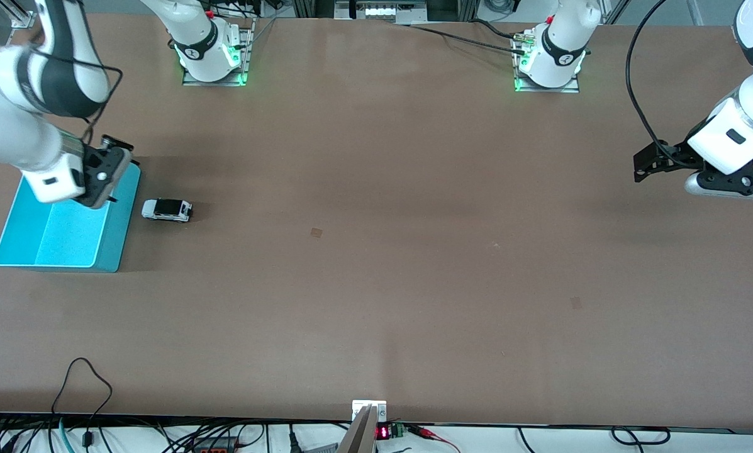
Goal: Wind and store white jeep toy
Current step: 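Reach the right gripper to the jeep beside the cyan bin, then grasp the white jeep with the right gripper and lift it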
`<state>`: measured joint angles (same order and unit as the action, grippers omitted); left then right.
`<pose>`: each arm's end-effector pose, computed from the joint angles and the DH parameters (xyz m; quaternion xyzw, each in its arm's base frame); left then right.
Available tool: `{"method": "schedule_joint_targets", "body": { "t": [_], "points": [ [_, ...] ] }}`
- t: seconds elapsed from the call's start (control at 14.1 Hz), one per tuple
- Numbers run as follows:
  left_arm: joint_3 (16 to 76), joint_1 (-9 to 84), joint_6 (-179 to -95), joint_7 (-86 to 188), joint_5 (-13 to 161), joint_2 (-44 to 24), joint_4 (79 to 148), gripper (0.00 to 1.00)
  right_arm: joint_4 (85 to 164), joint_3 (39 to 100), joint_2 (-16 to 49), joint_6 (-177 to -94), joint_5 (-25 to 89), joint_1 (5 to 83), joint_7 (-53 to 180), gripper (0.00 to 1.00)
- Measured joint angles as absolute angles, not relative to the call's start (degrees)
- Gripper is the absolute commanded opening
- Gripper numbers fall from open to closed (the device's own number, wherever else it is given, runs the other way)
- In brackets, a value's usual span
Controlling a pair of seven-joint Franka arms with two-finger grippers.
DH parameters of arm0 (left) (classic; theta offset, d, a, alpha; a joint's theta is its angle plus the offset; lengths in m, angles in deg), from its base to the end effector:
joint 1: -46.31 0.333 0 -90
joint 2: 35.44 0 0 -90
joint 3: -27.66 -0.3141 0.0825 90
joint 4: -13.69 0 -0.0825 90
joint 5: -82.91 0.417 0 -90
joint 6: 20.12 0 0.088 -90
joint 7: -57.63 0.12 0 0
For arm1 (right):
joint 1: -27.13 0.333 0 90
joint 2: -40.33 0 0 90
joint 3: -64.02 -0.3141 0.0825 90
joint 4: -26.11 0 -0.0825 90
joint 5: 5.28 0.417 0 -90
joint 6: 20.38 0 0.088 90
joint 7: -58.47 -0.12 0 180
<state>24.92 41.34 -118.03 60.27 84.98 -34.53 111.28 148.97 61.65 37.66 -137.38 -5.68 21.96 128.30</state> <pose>0.5985 -0.0196 0.5449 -0.9988 0.0451 0.0052 0.0182 0.5529 -0.0275 0.3360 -0.8304 -0.5522 0.0611 0.0424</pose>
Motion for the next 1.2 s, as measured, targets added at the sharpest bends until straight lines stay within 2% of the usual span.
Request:
{"method": "schedule_joint_targets", "body": {
  "t": [0.28, 0.64, 0.85, 1.2],
  "points": [
    [24.81, 41.58, -118.02, 60.27, 85.0, -34.54, 111.27, 1.0, 157.27, 61.66, 36.88, -150.38, -5.67, 21.89, 137.31, 1.0],
    [24.8, 41.58, -118.02, 60.91, 85.02, -34.54, 111.26, 1.0, 158.28, 61.68, 29.77, -160.56, -5.67, 20.27, 142.02, 1.0],
    [24.78, 41.6, -118.0, 61.15, 85.02, -34.54, 111.26, 1.0, 158.23, 61.66, 26.0, -164.26, -5.67, 20.27, 142.09, 1.0],
    [24.75, 41.64, -117.95, 61.2, 85.02, -34.54, 111.26, 1.0, 158.85, 61.66, 25.01, -166.44, -5.67, 20.27, 142.1, 1.0]
  ]
}}
